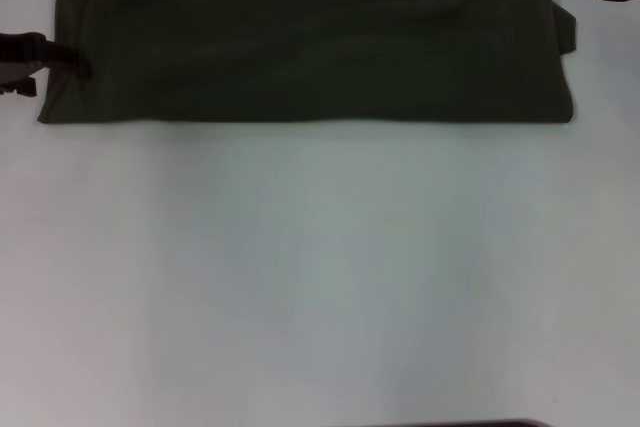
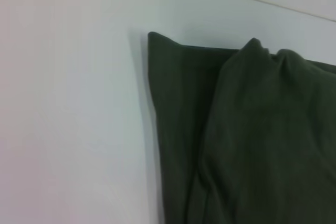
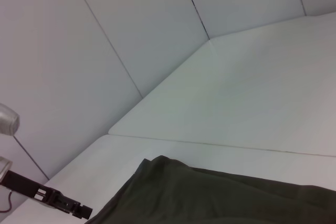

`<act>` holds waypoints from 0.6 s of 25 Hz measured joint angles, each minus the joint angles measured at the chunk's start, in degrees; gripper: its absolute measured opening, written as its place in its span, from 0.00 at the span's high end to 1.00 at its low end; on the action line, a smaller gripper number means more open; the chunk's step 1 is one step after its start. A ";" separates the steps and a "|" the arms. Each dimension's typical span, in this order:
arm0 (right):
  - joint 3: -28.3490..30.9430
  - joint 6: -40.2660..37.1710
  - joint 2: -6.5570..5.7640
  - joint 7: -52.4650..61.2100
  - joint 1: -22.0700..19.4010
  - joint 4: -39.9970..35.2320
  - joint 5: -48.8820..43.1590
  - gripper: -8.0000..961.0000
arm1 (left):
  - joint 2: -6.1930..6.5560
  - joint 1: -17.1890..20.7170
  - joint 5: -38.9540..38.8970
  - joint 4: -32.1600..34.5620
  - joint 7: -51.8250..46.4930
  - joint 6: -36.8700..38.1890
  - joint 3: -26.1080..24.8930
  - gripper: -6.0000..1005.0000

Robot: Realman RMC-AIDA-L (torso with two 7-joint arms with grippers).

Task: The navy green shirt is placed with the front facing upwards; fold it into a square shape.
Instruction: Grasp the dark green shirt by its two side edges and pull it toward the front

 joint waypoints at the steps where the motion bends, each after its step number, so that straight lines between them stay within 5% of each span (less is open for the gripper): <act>1: 0.00 0.00 0.00 0.01 0.00 0.00 0.00 0.03 | -0.10 0.00 0.20 -0.04 0.00 -0.27 0.01 0.13; 15: -0.09 -0.03 0.02 0.14 -0.36 0.00 0.02 0.03 | -0.36 0.05 1.44 -2.27 0.79 -1.82 0.96 0.13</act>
